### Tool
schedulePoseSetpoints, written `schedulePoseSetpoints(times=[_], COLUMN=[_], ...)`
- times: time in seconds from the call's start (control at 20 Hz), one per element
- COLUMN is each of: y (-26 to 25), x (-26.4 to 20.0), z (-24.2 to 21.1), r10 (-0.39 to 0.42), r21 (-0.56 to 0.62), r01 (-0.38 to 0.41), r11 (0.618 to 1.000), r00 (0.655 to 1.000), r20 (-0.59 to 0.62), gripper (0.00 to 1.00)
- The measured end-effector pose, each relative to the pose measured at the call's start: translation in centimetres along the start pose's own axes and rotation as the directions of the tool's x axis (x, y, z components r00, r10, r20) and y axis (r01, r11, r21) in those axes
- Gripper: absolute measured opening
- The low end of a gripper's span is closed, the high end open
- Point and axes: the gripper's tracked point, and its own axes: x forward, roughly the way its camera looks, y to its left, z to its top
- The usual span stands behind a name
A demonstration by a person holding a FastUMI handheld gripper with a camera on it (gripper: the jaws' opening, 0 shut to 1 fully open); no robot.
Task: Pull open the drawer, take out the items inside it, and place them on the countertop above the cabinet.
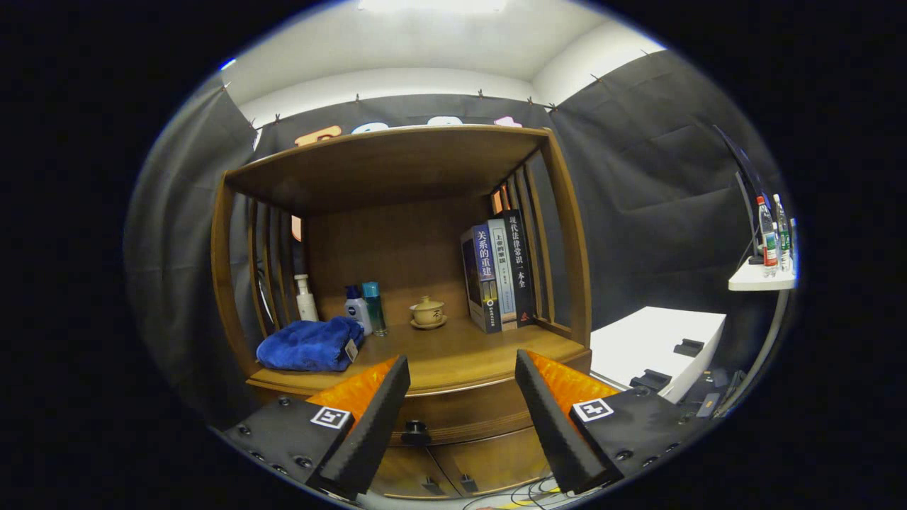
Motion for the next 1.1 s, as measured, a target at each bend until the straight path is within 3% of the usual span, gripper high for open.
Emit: schedulePoseSetpoints(times=[0.35, 0.65, 1.1], y=[4.3, 5.9, 5.4], x=[3.8, 5.4, 6.8], z=[-7.4, -14.7, -19.1], r10=[0.117, 0.132, 0.123], r21=[-0.028, -0.041, 0.005], r01=[-0.119, -0.142, -0.126], r11=[0.993, 0.989, 0.992], r00=[0.991, 0.974, 0.955], r20=[-0.067, -0.184, -0.271], gripper=[0.98, 0.98, 0.59])
